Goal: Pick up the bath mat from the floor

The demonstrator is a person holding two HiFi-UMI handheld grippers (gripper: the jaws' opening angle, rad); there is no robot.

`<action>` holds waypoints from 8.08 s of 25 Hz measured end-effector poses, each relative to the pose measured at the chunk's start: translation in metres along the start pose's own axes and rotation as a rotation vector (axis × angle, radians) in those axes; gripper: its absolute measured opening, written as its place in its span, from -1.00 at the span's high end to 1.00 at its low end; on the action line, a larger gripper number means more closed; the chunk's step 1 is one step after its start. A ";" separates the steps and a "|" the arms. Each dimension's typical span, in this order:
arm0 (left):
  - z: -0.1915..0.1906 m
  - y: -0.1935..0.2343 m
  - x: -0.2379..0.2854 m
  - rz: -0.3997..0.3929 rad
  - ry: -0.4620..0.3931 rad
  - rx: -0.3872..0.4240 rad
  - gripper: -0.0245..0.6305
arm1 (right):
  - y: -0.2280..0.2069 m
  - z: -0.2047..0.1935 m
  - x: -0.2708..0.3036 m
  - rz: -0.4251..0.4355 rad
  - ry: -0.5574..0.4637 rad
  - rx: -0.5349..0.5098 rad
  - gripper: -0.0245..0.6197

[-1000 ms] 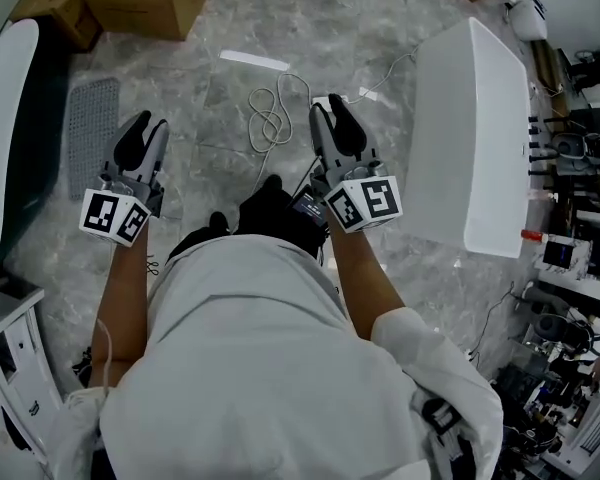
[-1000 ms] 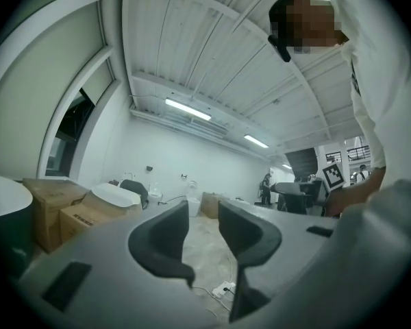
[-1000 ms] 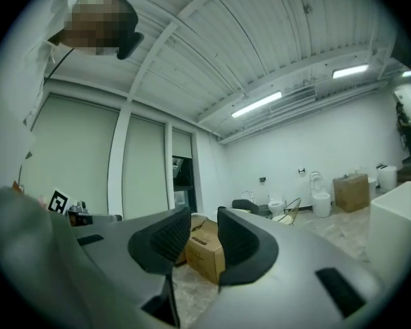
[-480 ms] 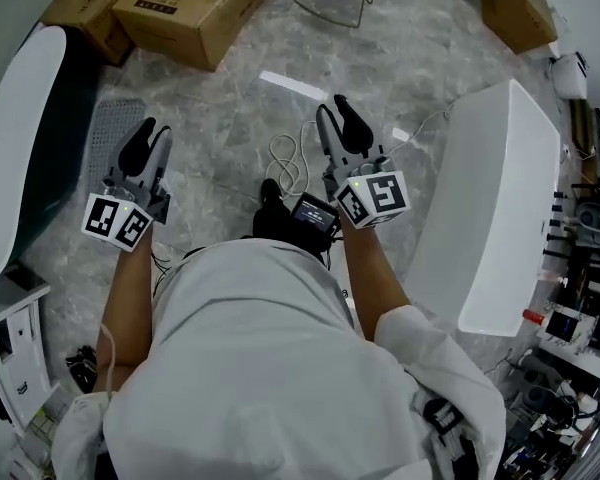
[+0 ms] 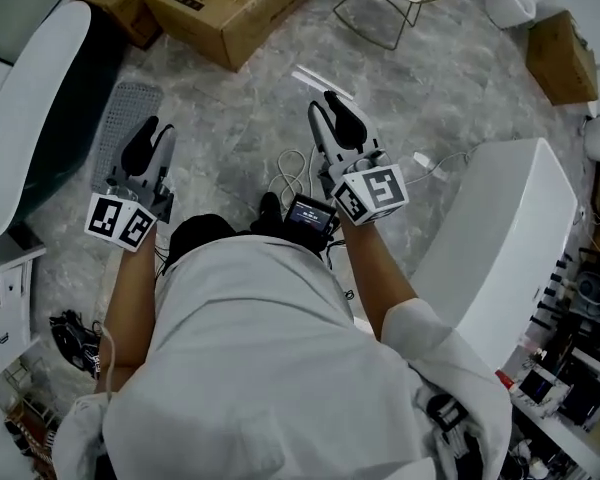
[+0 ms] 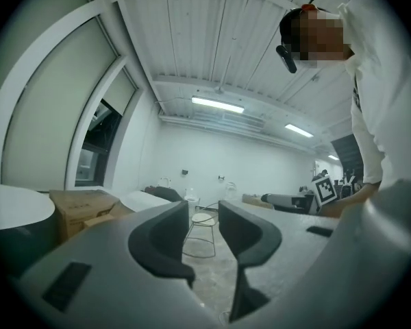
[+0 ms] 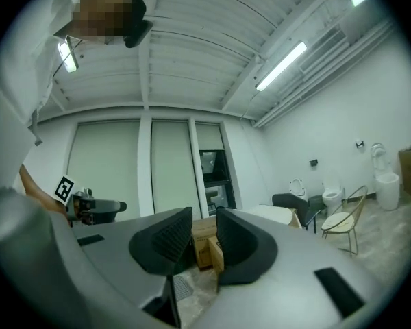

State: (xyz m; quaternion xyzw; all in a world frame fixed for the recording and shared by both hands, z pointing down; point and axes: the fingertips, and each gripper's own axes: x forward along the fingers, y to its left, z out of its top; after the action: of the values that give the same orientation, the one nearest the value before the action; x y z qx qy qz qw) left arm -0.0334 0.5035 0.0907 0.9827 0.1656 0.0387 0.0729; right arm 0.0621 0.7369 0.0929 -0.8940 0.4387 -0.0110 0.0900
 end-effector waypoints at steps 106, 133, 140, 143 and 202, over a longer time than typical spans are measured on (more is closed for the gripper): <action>-0.944 0.720 -0.467 1.357 0.485 -1.098 -0.04 | 0.216 -1.136 0.827 0.924 1.389 -0.192 -0.01; -0.799 0.719 -0.432 1.263 0.333 -1.156 0.88 | 0.311 -0.995 0.773 0.837 1.312 -0.178 0.81; -0.642 0.671 -0.401 1.159 0.287 -1.154 0.88 | 0.363 -0.852 0.715 0.832 1.397 -0.143 0.81; -0.576 0.646 -0.393 1.165 0.223 -1.152 0.88 | 0.385 -0.783 0.712 0.911 1.399 -0.191 0.81; 0.212 0.389 -0.246 1.107 -0.326 -0.002 0.88 | 0.317 0.009 0.645 1.290 0.180 0.182 0.81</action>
State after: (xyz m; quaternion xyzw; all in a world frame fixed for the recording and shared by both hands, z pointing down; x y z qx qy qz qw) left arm -0.1190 0.0307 -0.0705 0.9163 -0.3865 -0.0808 0.0674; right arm 0.2115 0.0416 -0.0086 -0.4360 0.8898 -0.0665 0.1169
